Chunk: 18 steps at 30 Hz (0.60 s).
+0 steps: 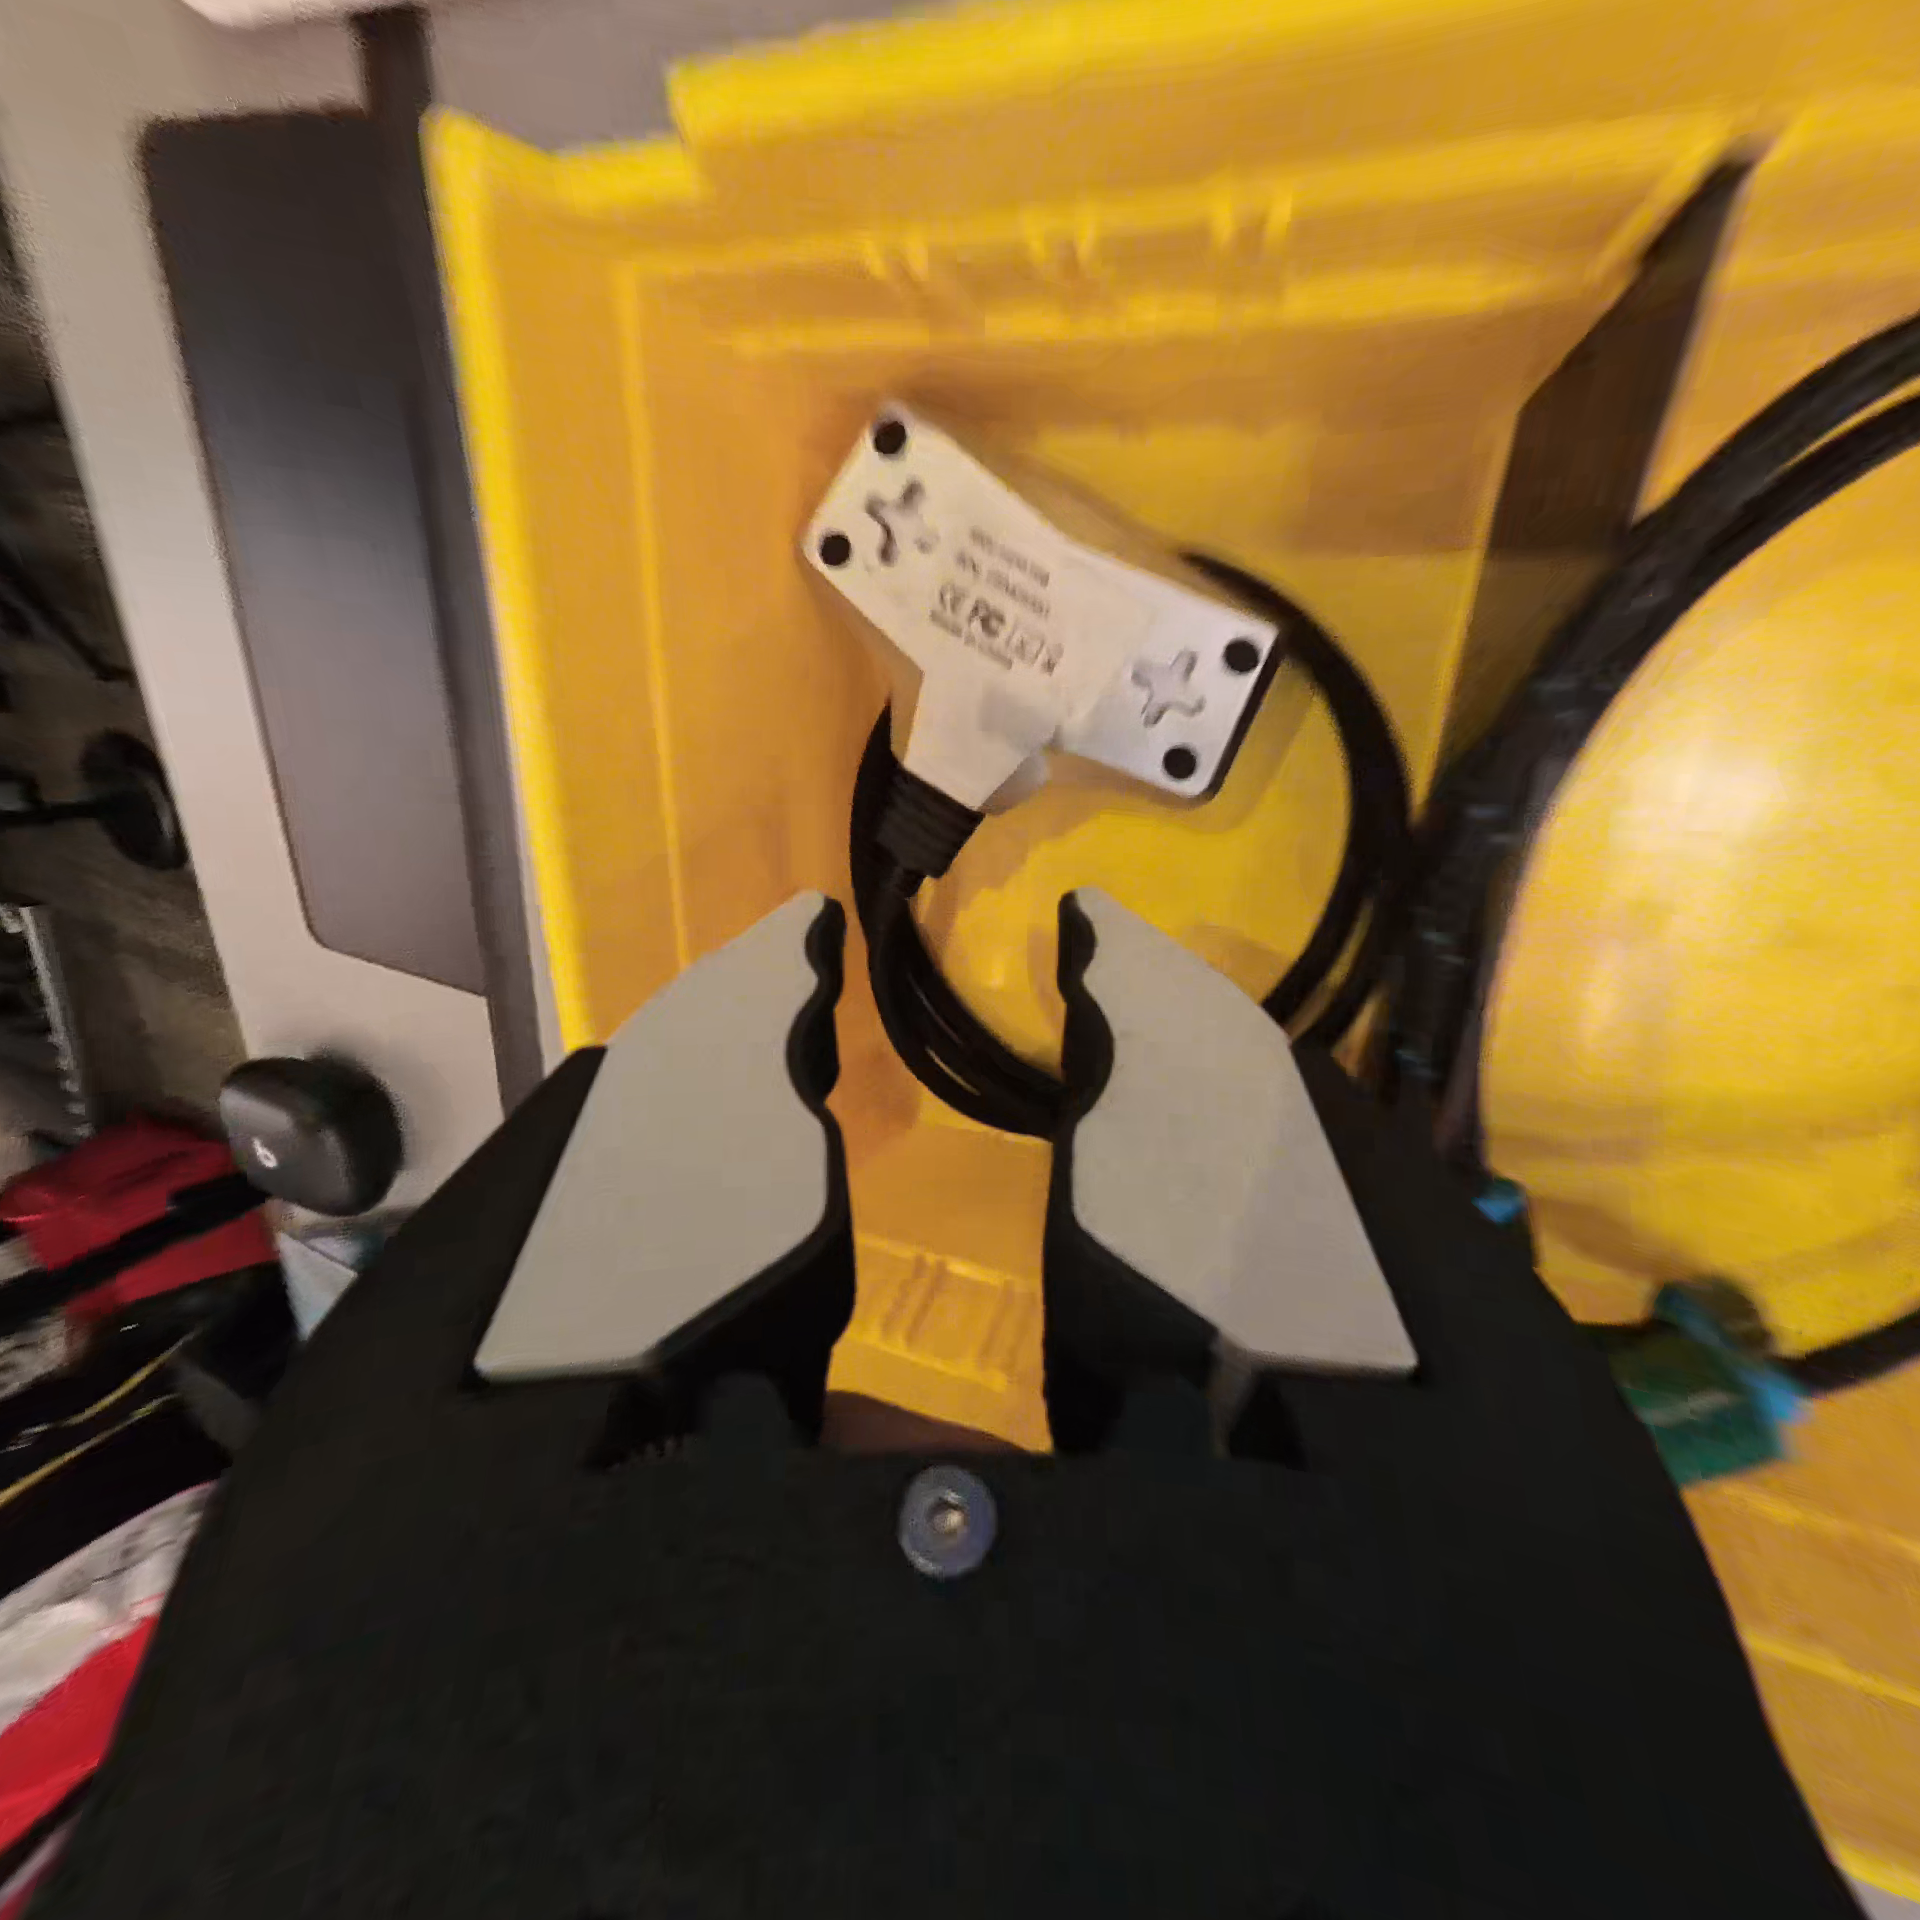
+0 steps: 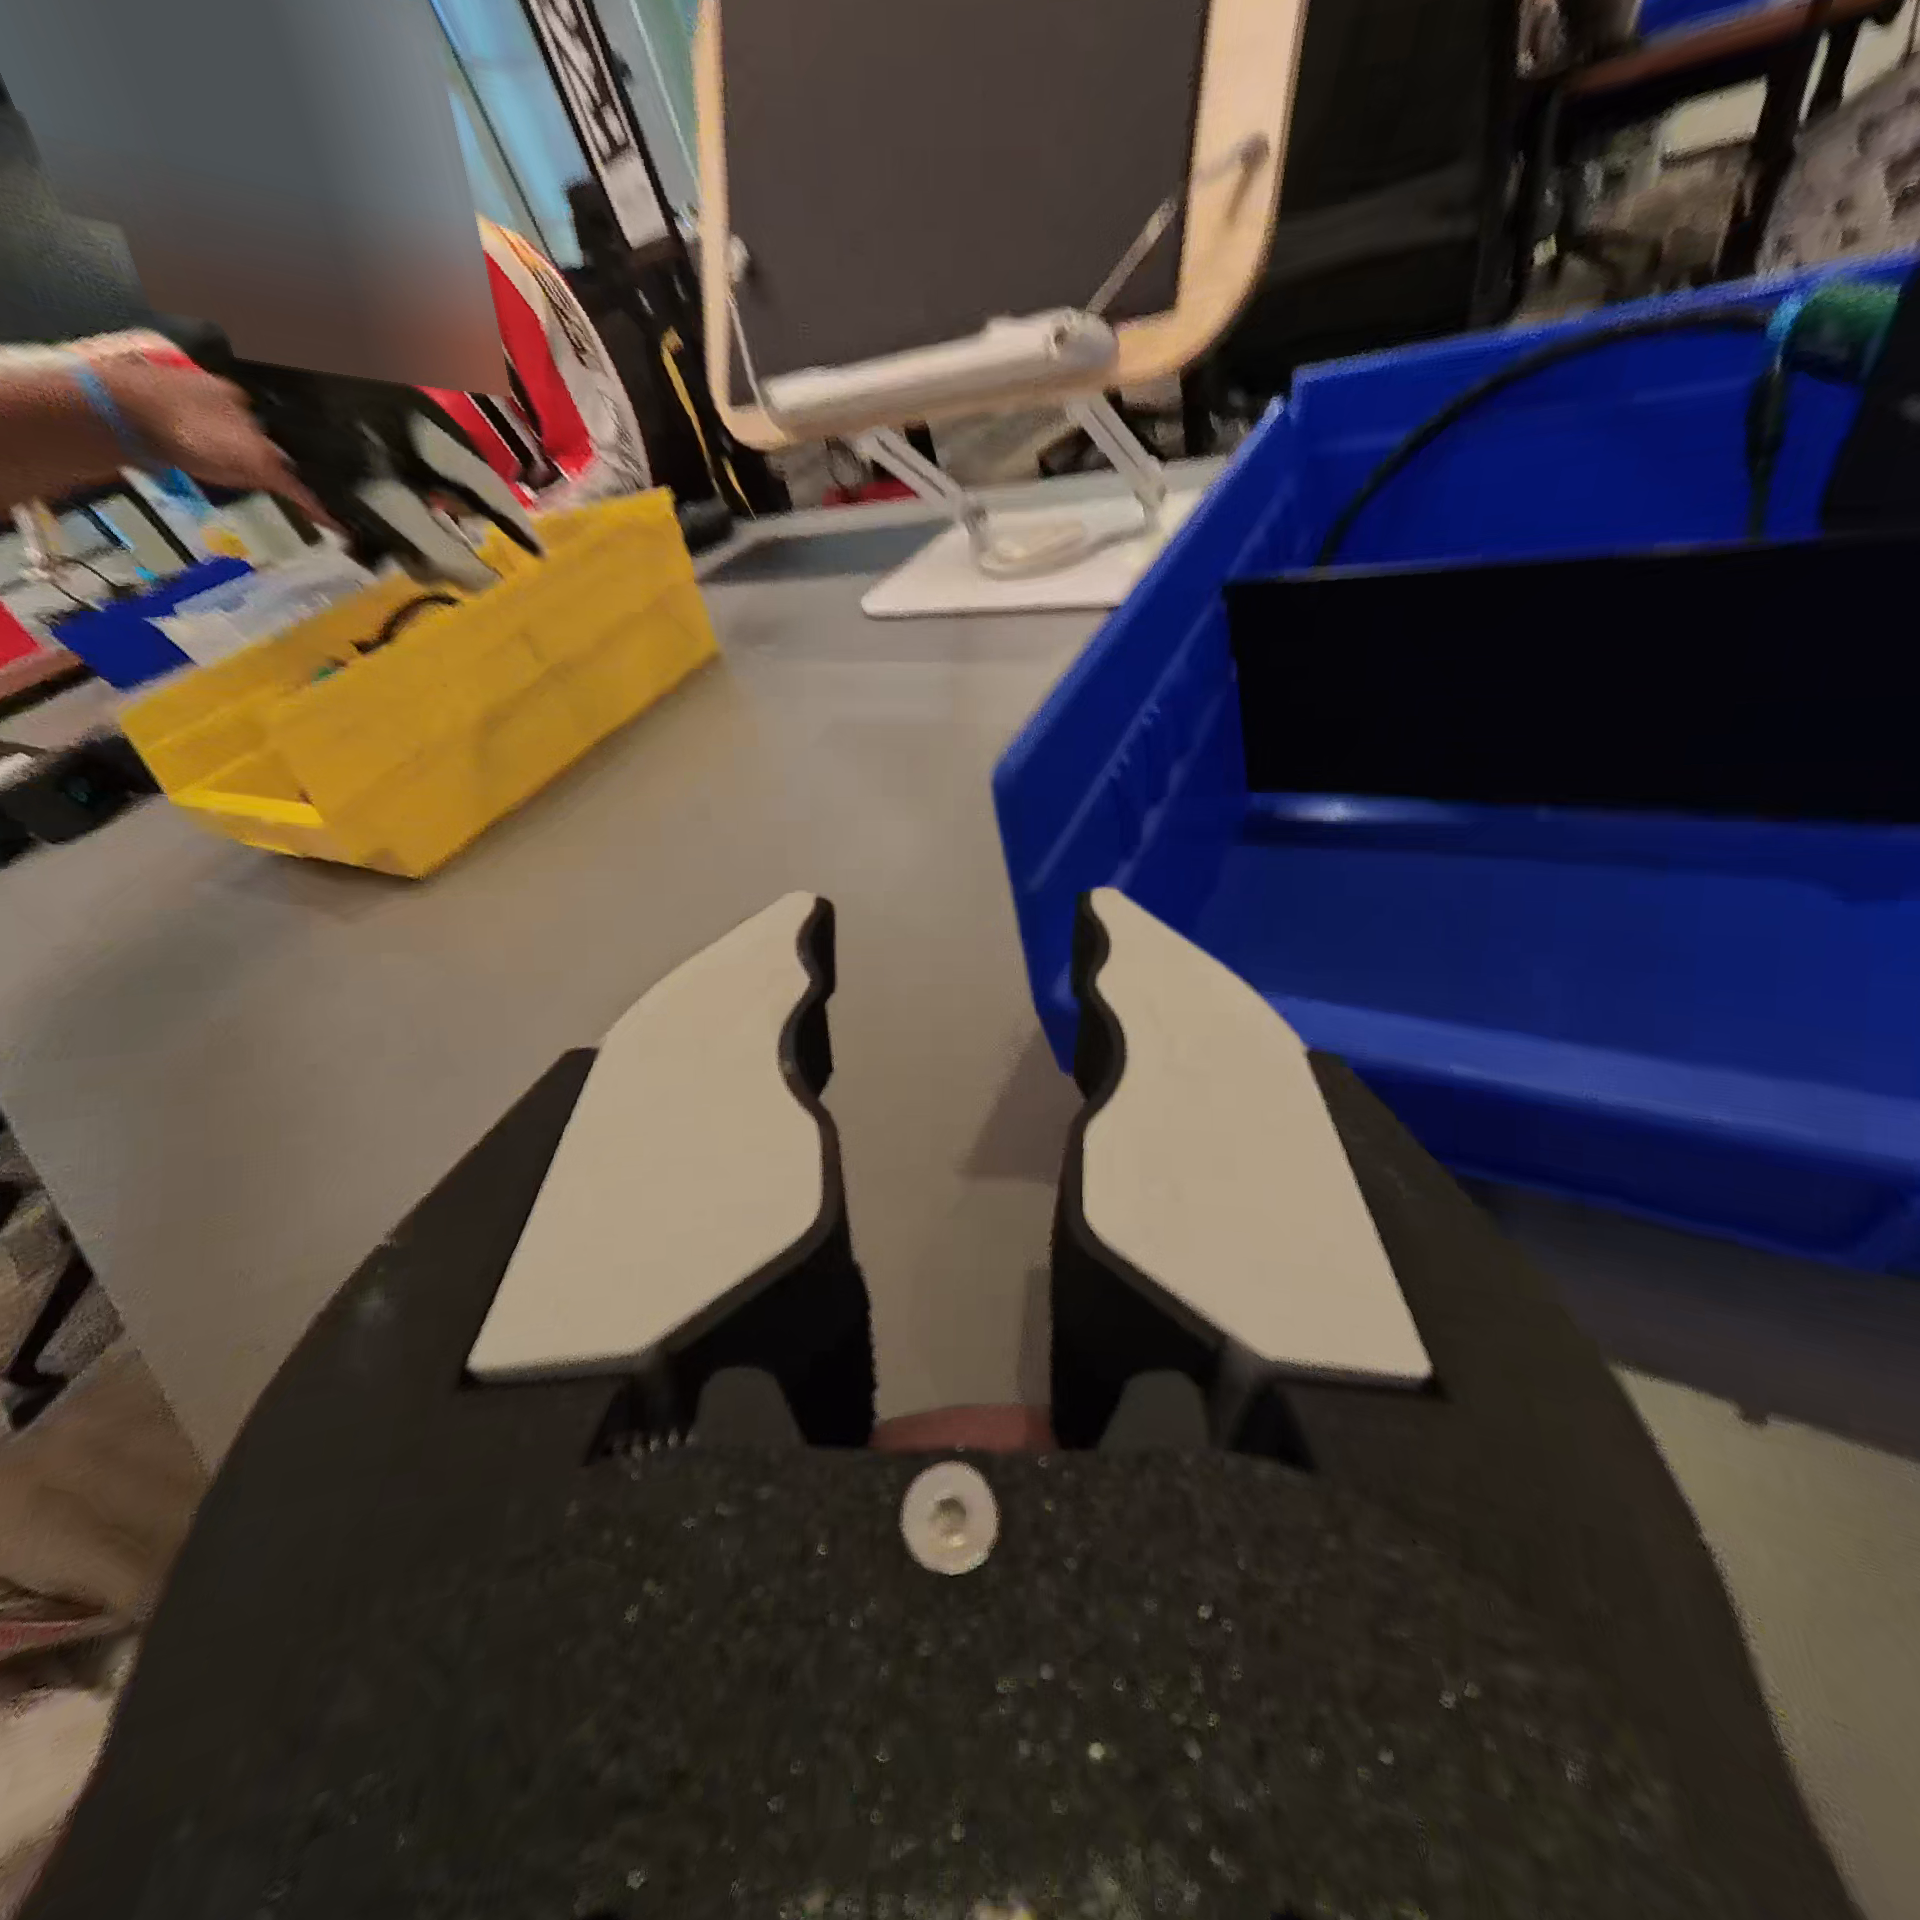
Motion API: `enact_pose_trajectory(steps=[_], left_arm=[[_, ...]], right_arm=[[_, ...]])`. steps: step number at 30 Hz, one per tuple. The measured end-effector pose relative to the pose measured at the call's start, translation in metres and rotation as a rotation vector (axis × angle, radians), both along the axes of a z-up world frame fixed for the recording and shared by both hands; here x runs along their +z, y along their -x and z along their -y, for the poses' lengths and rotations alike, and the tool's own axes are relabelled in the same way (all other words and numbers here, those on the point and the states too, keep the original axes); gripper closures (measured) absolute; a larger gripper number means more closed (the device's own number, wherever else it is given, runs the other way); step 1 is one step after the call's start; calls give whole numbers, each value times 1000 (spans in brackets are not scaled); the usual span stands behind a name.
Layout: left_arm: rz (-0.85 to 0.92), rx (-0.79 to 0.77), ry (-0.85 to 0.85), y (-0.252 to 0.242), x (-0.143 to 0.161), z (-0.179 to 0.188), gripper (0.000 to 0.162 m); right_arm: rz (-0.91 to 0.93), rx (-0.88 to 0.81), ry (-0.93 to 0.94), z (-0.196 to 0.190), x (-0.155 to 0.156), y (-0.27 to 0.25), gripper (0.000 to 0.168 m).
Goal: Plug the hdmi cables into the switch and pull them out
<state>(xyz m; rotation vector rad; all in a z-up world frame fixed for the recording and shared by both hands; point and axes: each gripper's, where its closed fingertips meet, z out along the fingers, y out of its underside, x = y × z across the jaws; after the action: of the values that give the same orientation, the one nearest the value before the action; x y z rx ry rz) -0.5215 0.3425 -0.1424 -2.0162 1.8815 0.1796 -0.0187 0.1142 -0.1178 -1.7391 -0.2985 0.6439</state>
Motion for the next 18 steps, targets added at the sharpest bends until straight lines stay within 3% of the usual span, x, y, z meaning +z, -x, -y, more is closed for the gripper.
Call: enact_pose_trajectory(steps=[4, 7, 12, 14, 18], left_arm=[[-129, -58, -15, 6, -33, -23, 119], [-144, -107, -7, 1, -42, -29, 131], [-170, -178, -27, -1, -54, -28, 133], [-192, -184, -15, 2, -60, -27, 126], [-215, -229, -59, -1, -61, -29, 137]], right_arm=[[-80, 74, -49, 2, 14, 12, 126], [-97, 113, -51, 4, 13, 18, 126], [-81, 181, -32, 6, 8, 31, 126], [-69, 206, -23, 7, 6, 37, 126], [-60, 241, -10, 11, 3, 45, 127]])
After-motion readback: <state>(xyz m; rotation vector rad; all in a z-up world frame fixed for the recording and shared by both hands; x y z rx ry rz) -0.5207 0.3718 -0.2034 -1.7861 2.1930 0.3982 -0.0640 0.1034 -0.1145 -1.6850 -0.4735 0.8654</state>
